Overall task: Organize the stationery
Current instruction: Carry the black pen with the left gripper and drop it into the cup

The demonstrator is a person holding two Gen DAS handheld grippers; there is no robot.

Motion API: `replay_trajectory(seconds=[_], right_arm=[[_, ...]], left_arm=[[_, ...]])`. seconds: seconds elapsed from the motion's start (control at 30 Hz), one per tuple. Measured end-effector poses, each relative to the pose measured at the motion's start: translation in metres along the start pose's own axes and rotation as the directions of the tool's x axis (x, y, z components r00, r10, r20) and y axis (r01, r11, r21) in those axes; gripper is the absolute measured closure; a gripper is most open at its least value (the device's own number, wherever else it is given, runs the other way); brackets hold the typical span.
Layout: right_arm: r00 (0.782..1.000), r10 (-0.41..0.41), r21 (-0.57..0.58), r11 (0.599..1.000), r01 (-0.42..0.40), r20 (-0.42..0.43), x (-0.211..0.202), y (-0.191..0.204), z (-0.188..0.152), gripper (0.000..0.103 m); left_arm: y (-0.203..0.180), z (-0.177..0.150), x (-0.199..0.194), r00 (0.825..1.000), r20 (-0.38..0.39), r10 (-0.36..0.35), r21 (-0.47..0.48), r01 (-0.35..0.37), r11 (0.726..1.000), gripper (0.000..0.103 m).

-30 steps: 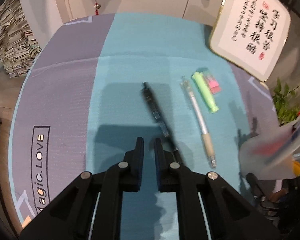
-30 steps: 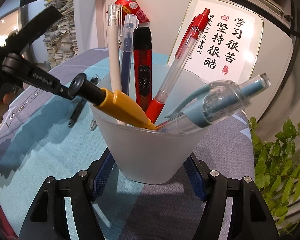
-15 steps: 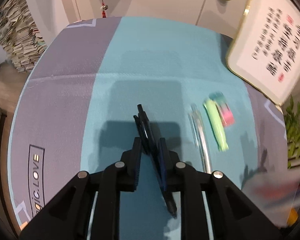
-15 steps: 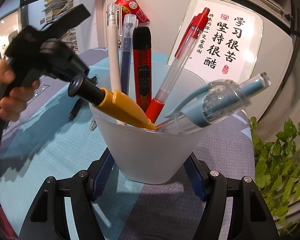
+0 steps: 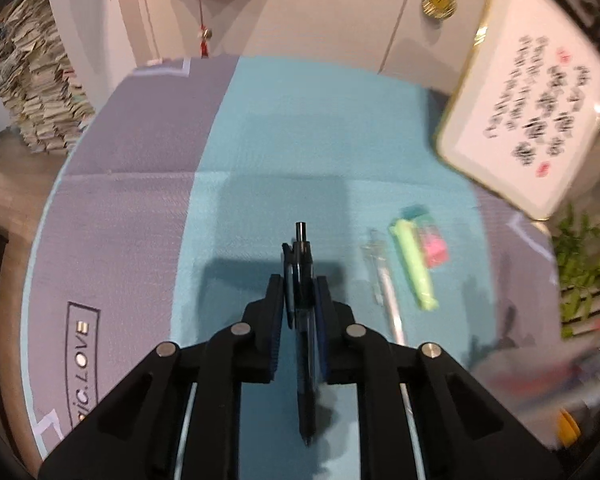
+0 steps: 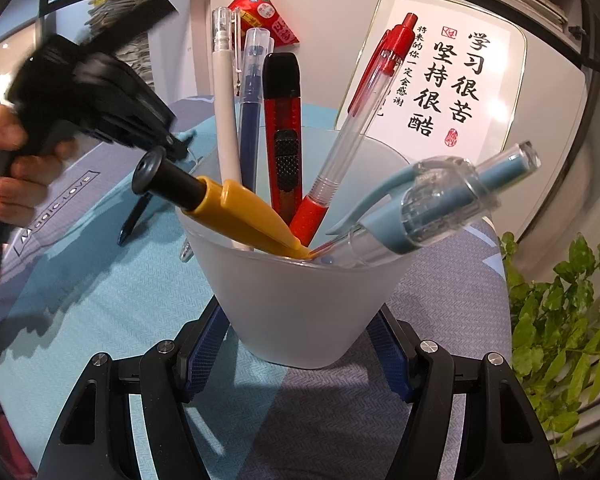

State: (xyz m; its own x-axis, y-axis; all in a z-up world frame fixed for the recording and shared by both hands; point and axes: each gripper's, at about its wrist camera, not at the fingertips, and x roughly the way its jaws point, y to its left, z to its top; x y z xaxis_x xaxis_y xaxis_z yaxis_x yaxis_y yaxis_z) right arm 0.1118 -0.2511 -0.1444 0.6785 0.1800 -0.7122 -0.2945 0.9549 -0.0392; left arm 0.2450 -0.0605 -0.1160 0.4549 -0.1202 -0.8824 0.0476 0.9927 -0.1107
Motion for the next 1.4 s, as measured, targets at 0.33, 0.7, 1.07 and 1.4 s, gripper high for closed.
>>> replay_trajectory(seconds=[0.33,0.7,1.07,1.4], right_arm=[[1.0,-0.008,-0.006,1.0,0.008,0.001,-0.001,0.002,0.0,0.033],[1.0,-0.015,-0.011,1.0,0.015,0.001,-0.001,0.005,0.001,0.033],[1.0,-0.011,-0.007,1.0,0.011,0.007,-0.003,0.007,0.001,0.033],[1.0,-0.01,-0.006,1.0,0.01,0.007,-0.002,0.007,0.001,0.033]], left_arm=[[-0.017,-0.016,-0.093,0.975,0.188,-0.122,0.081,0.108,0.991,0.09],[-0.054,-0.03,-0.194,0.881,0.348,-0.32,0.238,0.247,0.939,0.09],[-0.123,-0.034,-0.19,0.879,0.289,-0.381,0.391,0.255,0.884,0.09],[-0.149,-0.036,-0.146,0.921,0.192,-0.339,0.42,0.235,0.876,0.09]])
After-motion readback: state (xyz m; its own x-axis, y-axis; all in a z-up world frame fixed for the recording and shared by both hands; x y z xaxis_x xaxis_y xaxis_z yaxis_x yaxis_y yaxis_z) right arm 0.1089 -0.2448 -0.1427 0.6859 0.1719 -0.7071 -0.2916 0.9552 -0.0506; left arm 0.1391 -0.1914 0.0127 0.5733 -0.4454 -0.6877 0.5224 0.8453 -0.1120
